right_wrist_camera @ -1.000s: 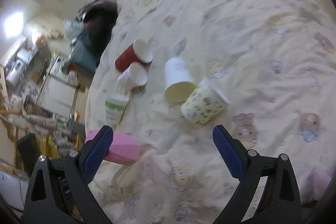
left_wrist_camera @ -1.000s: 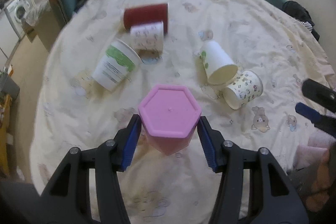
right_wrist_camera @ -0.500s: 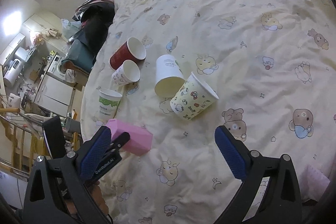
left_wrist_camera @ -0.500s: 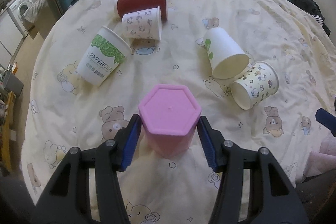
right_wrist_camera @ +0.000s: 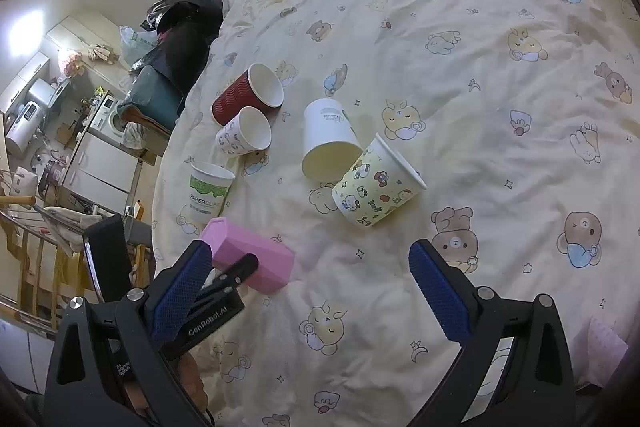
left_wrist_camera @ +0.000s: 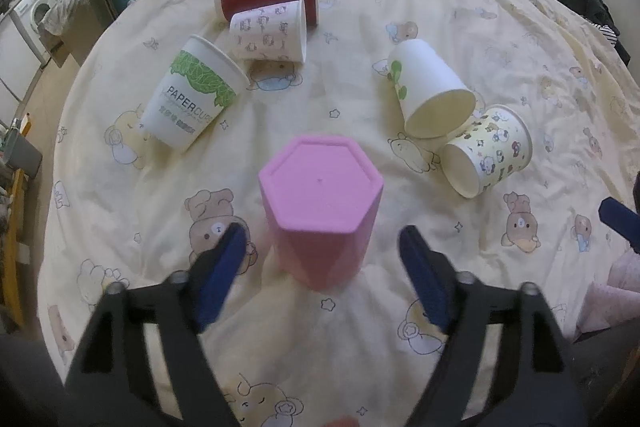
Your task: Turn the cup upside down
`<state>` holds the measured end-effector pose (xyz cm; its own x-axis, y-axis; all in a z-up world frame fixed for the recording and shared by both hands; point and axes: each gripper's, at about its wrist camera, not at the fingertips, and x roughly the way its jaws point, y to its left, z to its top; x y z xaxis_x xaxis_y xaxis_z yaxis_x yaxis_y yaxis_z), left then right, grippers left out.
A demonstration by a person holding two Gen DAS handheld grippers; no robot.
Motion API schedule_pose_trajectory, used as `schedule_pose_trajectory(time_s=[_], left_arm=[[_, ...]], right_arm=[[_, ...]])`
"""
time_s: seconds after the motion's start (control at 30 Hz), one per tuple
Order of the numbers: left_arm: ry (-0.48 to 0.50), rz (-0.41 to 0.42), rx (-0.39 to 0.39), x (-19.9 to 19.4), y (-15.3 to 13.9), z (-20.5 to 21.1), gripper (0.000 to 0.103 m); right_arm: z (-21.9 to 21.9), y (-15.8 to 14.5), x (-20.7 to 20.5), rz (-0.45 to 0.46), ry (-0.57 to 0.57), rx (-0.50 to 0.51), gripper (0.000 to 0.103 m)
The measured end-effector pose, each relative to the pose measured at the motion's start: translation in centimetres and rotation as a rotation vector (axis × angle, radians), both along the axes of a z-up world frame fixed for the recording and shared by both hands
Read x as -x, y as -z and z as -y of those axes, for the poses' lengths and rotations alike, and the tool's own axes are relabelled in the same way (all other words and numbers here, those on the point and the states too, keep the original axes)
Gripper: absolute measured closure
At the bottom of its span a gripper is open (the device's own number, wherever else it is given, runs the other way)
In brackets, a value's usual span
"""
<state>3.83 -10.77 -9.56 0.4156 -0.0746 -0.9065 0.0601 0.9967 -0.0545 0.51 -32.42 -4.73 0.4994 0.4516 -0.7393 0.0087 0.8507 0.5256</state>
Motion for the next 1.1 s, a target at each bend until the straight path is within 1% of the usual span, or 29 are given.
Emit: schedule_pose_trajectory(time_s=[0.17, 0.27, 0.37, 0.53, 0.57, 0.63, 0.7, 0.73, 0.77, 0.87, 1.0, 1.1], left_arm=[[-0.001, -0.006, 0.018, 0.5, -0.8, -0.5, 0.023], [-0.007, 0.0, 0.03, 1.4, -1.8, -1.4, 0.023], [-0.018, 0.034, 0.037, 2.7, -3.6, -2.9, 0.023], [-0.043, 0.138, 0.021, 4.9, -7.3, -6.2, 0.023], [-0.047, 0.156, 0.015, 5.4, -7.8, -6.8, 0.022], [-0.057, 0.198, 0.002, 6.4, -8.9, -8.3, 0.016], [-0.07, 0.244, -0.017, 7.4, -9.7, -9.5, 0.007], [-0.076, 0.259, -0.021, 7.8, -9.9, -10.1, 0.005], [-0.081, 0.277, -0.017, 8.3, -10.1, -10.5, 0.001], [-0.091, 0.329, 0.004, 9.5, -10.4, -11.4, 0.0], [-0.097, 0.348, -0.002, 10.1, -9.7, -11.5, 0.0], [-0.102, 0.362, -0.011, 10.4, -8.7, -11.2, 0.0]], right_arm=[[-0.1, -0.1, -0.1, 0.009, -0.003, 0.014, 0.002], [-0.2, -0.3, -0.2, 0.021, 0.001, 0.023, 0.002], [-0.6, -0.9, -0.1, 0.042, -0.006, 0.03, 0.002], [-3.1, -2.8, 1.2, 0.121, -0.052, 0.14, 0.002], [-3.5, -3.1, 1.6, 0.139, -0.054, 0.154, 0.002], [-4.6, -3.8, 2.6, 0.174, -0.065, 0.185, 0.002], [-5.8, -4.4, 3.6, 0.206, -0.076, 0.228, 0.002], [-6.3, -4.7, 4.0, 0.217, -0.079, 0.246, 0.002], [-6.9, -5.0, 4.5, 0.233, -0.081, 0.269, 0.002], [-8.0, -5.3, 5.8, 0.264, -0.079, 0.302, 0.002], [-9.3, -5.1, 7.8, 0.33, -0.054, 0.374, 0.002], [-10.1, -4.7, 8.5, 0.362, -0.063, 0.391, 0.002]])
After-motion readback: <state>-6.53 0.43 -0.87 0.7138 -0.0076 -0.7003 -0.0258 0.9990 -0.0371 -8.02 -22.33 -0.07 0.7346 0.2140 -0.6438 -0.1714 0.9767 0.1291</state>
